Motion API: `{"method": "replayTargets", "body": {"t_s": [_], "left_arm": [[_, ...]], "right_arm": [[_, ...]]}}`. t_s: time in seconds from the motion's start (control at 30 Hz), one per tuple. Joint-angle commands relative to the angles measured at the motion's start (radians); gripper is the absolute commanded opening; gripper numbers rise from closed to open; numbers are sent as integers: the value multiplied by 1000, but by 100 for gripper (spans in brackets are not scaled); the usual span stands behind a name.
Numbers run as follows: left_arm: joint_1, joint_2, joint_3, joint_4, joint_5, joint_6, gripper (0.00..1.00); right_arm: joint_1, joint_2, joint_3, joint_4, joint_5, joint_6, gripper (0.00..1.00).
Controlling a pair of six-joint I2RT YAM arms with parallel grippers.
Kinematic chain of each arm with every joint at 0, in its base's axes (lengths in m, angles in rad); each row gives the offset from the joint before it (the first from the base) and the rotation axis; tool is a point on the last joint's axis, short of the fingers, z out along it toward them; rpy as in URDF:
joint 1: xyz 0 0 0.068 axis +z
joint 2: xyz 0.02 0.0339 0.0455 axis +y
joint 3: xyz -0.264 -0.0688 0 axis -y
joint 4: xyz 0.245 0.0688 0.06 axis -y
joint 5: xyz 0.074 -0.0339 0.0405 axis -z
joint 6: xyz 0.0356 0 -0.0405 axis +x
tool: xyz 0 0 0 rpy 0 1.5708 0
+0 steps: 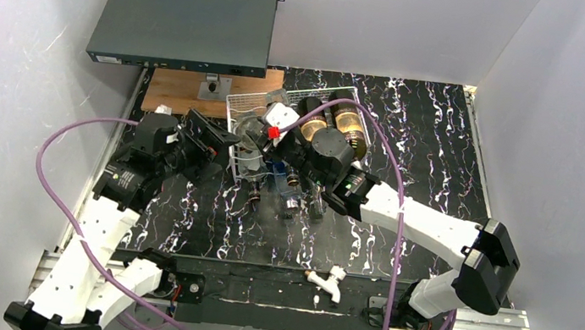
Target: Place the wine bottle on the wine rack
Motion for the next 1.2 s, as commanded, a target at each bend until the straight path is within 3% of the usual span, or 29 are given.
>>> {"method": "replayTargets", "body": {"t_s": [0.0, 0.17, 0.37, 0.7, 0.93, 1.07, 1.17], "left_arm": [[12, -93, -81, -20, 42, -226, 98], [35, -78, -108, -21, 88, -442, 98], [64, 69, -9, -75, 169, -535, 98], [151, 253, 20, 30, 344, -646, 99], [154, 348, 104, 22, 414, -578, 99], [147, 415, 191, -106, 447, -418, 99], [139, 425, 172, -141, 468, -390, 99]], "right_arm": [[37, 11, -41, -82, -131, 89, 1], [38, 5, -43, -89, -137, 88, 1], [38, 3, -49, -102, -136, 74, 1], [43, 4, -56, -108, -136, 53, 1], [45, 14, -46, -111, -135, 38, 1], [46, 26, -37, -113, -140, 32, 1], [46, 28, -32, -114, -137, 28, 1]]}}
